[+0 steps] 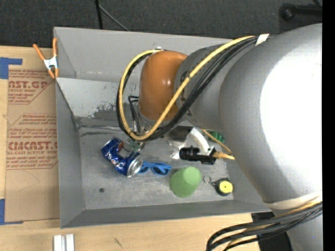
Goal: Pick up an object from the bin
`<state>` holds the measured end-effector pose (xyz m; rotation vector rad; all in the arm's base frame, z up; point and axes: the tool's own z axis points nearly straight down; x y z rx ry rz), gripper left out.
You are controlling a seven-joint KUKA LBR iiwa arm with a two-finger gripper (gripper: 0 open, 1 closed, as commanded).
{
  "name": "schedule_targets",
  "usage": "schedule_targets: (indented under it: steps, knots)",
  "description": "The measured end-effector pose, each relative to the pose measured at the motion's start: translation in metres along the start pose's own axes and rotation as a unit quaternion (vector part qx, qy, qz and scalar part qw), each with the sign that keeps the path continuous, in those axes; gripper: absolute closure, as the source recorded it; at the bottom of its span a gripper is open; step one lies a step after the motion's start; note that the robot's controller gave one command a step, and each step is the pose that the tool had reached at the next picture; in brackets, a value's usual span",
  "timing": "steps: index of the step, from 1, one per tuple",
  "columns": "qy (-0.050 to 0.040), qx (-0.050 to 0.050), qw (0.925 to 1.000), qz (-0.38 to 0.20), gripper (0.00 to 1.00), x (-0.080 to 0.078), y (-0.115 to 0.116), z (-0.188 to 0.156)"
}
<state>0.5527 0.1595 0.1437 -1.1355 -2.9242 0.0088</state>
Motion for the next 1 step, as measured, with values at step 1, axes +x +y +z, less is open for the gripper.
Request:
schedule_targets:
  steps: [1]
  knots:
    - [-0.0031, -0.006, 0.9994, 0.035, 1.00, -0.0205, -0.0094, -0.0707]
